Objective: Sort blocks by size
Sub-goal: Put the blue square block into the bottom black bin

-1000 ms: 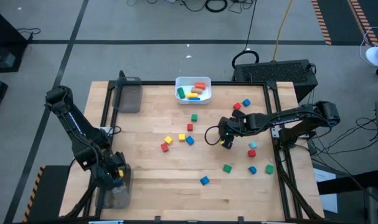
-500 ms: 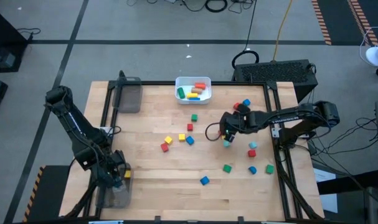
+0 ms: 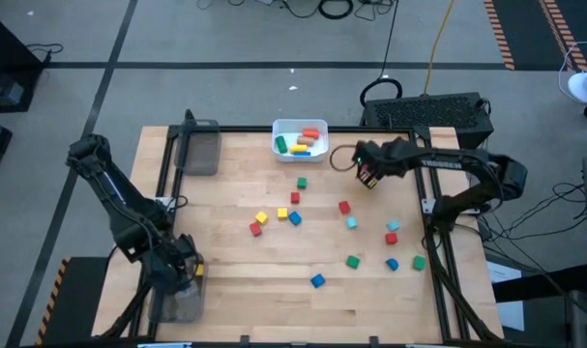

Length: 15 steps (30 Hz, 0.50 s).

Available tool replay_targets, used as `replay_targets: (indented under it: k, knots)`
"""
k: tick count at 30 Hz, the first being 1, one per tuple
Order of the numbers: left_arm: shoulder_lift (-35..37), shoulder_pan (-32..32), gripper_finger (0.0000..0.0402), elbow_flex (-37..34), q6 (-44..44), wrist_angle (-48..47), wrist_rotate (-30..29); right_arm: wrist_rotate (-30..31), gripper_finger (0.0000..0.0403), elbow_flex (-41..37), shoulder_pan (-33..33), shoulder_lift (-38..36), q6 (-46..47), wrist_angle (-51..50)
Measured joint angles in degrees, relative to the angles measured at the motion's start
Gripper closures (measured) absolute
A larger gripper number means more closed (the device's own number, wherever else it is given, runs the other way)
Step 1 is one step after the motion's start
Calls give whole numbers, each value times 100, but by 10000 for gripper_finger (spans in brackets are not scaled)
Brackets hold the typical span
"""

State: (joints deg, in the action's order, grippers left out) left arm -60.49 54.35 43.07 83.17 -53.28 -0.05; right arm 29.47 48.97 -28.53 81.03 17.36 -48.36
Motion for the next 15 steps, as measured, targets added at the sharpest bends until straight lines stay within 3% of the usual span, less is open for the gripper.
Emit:
replay_targets:
  k: [4,9,15]
  knots:
    - [0,0,171,268,-184,2,-60,-93,232,0,-600,0,-586,58]
    - [0,0,171,527,-604,0,-548,-428,225,0,-990,0,-1188,351]
    - [2,-32,171,665,-953,4,-1094,-747,182,0,-1173,0,-1463,651]
